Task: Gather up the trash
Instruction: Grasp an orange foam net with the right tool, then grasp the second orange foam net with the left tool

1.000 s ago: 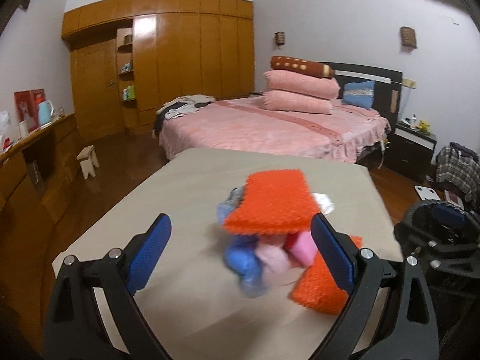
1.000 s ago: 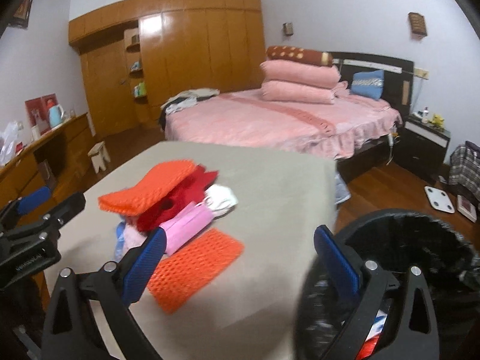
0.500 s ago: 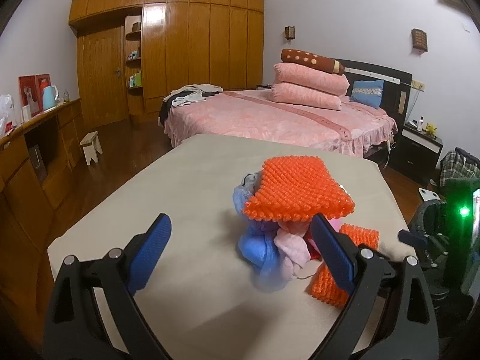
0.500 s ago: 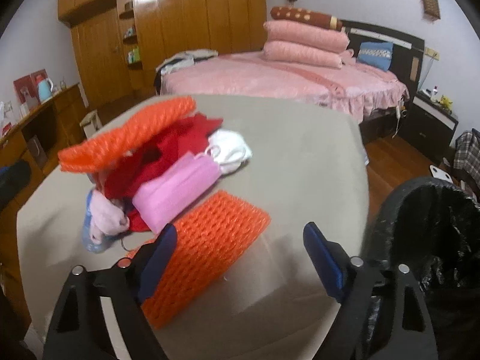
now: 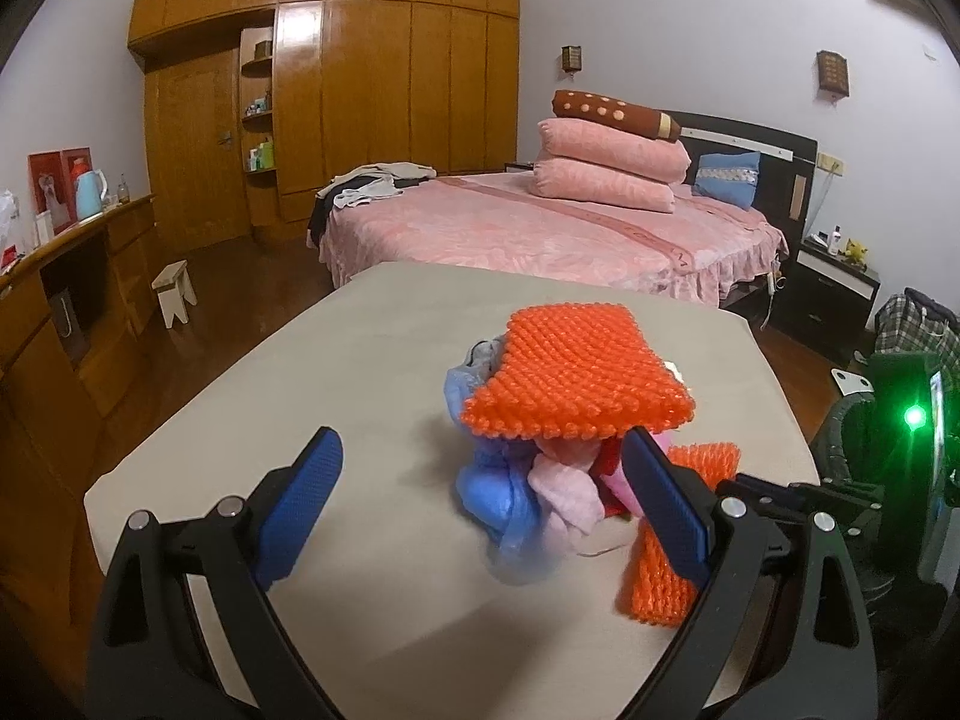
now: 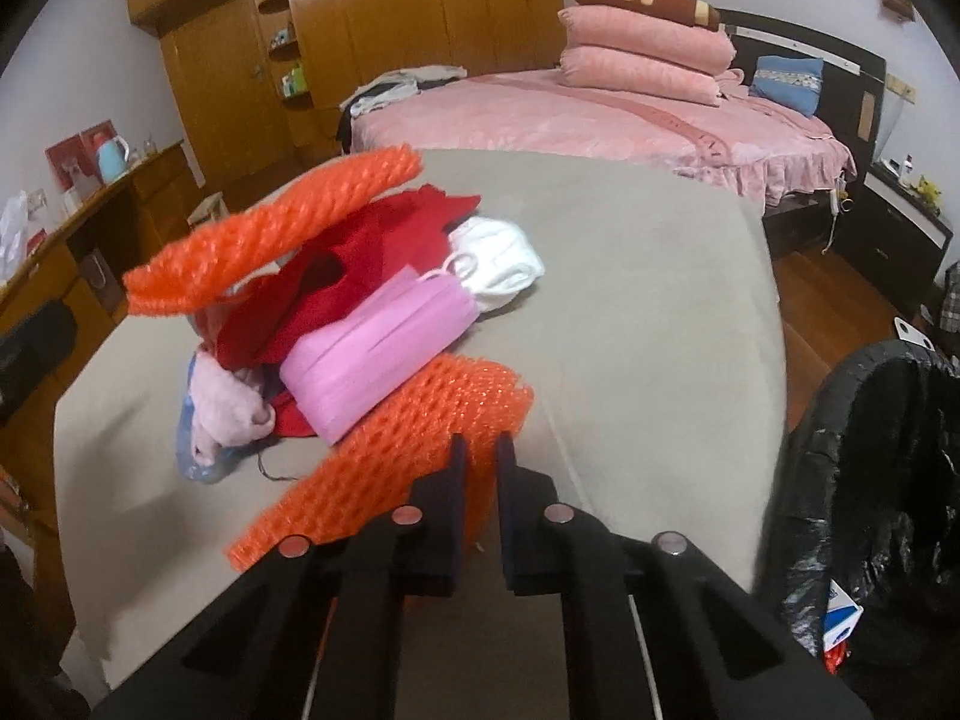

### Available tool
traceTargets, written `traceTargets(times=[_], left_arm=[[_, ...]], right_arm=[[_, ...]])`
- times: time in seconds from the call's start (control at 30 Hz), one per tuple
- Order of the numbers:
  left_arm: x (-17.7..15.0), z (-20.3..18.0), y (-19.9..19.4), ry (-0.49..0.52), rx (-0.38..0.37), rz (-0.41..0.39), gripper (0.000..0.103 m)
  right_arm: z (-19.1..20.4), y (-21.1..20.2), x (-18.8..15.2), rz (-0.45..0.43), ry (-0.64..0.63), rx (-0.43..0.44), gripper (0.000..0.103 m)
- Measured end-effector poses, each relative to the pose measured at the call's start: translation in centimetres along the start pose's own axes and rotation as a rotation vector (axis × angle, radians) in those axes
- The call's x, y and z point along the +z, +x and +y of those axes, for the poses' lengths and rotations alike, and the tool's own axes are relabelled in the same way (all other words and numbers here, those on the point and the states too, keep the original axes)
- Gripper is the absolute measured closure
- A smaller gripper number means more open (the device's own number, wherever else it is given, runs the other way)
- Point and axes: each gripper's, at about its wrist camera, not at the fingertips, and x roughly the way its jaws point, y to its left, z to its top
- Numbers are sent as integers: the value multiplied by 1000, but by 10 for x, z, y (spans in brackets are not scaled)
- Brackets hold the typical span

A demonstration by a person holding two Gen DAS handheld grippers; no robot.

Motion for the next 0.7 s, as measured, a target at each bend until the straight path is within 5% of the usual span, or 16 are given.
traceTargets(times=[0.5,0.7], left_arm=[[13,-42,12,68,-85,-32,12],[6,-60,23,116,-89,-15,21]], right_arm=[[-32,-38,39,-95,19,-50,94],[-39,-40,40,-99,28,-50,94]])
